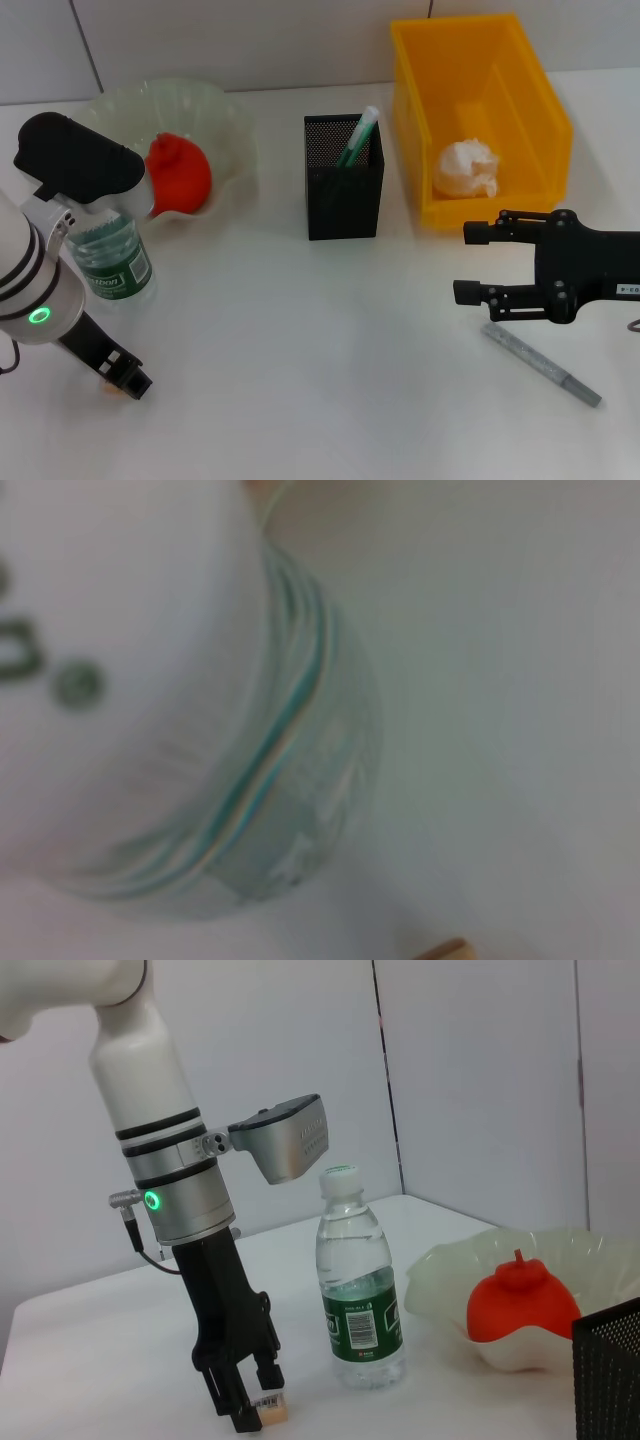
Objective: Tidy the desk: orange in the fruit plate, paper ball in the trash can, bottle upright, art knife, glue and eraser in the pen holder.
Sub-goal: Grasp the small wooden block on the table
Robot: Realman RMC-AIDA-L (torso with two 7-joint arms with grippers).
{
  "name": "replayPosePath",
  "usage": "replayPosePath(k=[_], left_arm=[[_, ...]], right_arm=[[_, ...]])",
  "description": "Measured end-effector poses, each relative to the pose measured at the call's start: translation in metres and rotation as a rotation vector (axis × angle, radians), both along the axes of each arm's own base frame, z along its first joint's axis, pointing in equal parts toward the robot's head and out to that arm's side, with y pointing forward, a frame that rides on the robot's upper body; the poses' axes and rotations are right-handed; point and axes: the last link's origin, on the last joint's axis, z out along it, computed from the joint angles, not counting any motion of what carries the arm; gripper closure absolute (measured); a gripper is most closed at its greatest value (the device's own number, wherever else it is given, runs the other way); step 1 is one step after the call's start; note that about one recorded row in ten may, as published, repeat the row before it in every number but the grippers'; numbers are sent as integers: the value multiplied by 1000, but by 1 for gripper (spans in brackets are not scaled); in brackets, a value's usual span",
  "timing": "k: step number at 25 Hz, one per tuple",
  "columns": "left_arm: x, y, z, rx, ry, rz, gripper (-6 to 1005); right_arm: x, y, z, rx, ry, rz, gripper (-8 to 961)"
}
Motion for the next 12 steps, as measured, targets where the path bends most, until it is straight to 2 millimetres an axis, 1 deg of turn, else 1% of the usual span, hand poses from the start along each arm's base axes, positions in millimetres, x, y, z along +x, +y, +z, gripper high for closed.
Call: replayPosePath(k=[12], left_arm=[[-3, -1, -3, -13, 4, 14, 410]], right_arm=[[-1, 0, 0, 1, 1, 2, 188]])
